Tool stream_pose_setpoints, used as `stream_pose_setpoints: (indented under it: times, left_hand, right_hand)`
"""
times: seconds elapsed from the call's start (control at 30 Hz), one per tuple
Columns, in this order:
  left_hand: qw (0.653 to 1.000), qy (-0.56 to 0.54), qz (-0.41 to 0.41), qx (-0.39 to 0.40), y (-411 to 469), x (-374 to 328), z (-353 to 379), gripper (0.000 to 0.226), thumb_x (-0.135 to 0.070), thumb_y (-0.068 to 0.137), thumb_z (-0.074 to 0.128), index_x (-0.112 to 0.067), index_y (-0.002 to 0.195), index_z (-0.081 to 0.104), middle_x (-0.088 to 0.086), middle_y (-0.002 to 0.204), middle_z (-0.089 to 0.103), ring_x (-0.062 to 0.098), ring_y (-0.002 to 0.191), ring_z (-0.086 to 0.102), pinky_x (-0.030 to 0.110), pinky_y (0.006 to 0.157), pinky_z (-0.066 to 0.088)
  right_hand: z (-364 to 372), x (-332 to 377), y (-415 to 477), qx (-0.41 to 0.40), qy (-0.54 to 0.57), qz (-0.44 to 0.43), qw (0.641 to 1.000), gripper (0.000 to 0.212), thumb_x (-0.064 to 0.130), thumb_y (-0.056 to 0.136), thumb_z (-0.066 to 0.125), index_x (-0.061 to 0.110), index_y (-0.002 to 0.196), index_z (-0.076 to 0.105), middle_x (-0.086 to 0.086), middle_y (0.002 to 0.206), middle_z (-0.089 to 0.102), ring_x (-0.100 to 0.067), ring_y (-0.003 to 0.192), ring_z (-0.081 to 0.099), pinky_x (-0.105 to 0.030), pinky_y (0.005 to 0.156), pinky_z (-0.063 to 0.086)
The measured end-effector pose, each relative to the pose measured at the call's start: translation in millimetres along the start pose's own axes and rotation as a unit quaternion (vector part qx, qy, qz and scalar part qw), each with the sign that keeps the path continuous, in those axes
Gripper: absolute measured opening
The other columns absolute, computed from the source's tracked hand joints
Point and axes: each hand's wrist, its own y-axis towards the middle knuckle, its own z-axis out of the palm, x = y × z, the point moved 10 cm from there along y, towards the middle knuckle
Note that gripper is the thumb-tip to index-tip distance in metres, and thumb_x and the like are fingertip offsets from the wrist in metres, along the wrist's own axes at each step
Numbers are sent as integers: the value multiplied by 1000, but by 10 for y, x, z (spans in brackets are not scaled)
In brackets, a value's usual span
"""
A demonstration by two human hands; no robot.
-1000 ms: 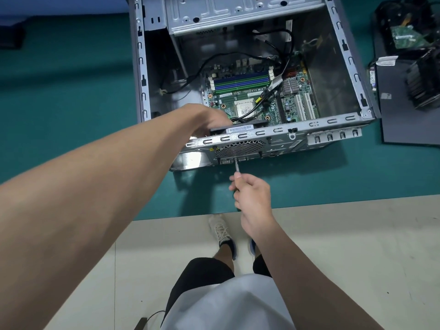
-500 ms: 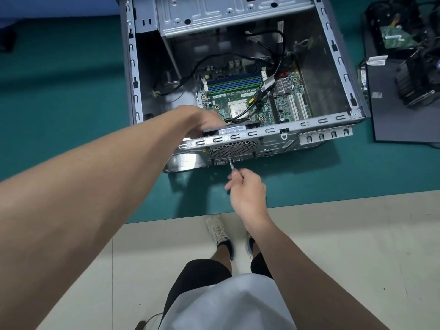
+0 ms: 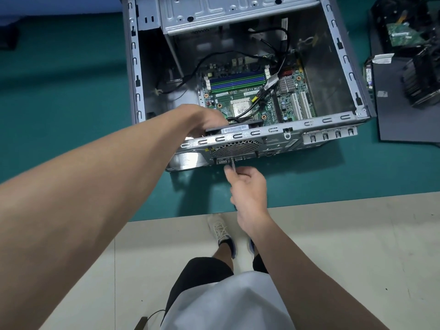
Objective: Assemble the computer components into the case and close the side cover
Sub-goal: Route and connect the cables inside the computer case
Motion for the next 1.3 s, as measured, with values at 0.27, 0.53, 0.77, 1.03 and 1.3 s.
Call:
stream_pose_setpoints:
  times: [0.27, 0.53, 0.77, 1.03, 1.3]
  left_hand:
    - [1000, -17, -4, 6, -3, 6, 19, 18, -8, 94, 52, -4, 79, 60, 9, 75, 62, 15, 46, 63, 23, 41, 50]
    - [1000, 1, 7, -9, -7, -7, -9, 13, -12, 97, 48, -2, 93, 56, 9, 96, 55, 20, 72, 56, 32, 68, 49]
    - [1000, -29, 3, 5, -24, -24, 28, 15, -4, 94, 52, -1, 80, 57, 12, 78, 59, 16, 41, 60, 23, 37, 47]
    - [1000, -31, 3, 7, -75, -40, 27, 16, -4, 95, 50, 0, 82, 58, 9, 72, 59, 15, 41, 60, 21, 35, 46]
    - [1000, -21, 6, 7, -40, -36, 22, 17, -7, 96, 50, -2, 82, 58, 8, 75, 60, 10, 38, 56, 17, 38, 45]
  right_hand:
    - [180, -113, -99, 98, 150, 104, 978, 13, 13, 99, 51, 8, 95, 62, -5, 78, 69, -8, 51, 45, -20, 43, 30]
    - [-9, 251, -110, -64, -142, -96, 983, 19, 24, 95, 56, 26, 76, 59, 12, 61, 64, -23, 82, 60, -36, 79, 48]
    - [152, -75, 20, 105, 160, 87, 978, 17, 12, 98, 51, 5, 86, 60, -3, 65, 53, -7, 39, 31, -20, 36, 20]
    - [22, 315, -116, -67, -224, -142, 962, 24, 28, 98, 50, 10, 93, 65, -8, 83, 71, -28, 84, 58, -29, 70, 35]
    - [-4, 247, 38, -31, -172, -100, 980, 36, 22, 97, 50, 17, 63, 56, 3, 53, 49, -18, 60, 43, -28, 58, 29]
